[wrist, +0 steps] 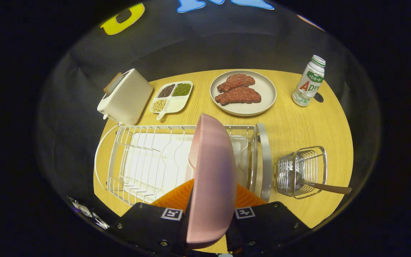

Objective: Take the plate from the dish rack, then take the spoon from the basket and place it into the plate.

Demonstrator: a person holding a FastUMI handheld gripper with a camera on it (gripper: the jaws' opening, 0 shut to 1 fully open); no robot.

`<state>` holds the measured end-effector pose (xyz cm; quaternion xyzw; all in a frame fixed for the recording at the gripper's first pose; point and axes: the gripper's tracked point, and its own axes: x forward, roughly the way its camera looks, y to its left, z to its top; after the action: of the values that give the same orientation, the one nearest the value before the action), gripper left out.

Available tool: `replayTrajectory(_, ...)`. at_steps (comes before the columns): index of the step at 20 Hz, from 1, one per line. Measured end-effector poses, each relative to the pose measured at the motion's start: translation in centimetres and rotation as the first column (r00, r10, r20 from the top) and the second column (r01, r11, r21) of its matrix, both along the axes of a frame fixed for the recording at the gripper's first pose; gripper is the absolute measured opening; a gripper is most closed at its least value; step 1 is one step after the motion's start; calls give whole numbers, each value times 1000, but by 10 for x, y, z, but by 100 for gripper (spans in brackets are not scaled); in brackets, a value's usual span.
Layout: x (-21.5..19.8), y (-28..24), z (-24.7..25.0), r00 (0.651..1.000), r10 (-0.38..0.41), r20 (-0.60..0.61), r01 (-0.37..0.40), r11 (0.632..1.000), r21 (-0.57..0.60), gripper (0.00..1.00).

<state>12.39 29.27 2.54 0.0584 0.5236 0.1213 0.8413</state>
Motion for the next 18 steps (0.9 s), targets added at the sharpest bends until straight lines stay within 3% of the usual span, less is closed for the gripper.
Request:
replayTrajectory(7, 7, -5, 8, 999, 48, -1, -48, 991, -123, 38)
replayTrajectory(13, 20, -2, 22, 992, 129, -6, -127, 957, -260, 38)
replayTrajectory(18, 33, -11, 34, 991, 136, -20, -135, 937, -322, 33)
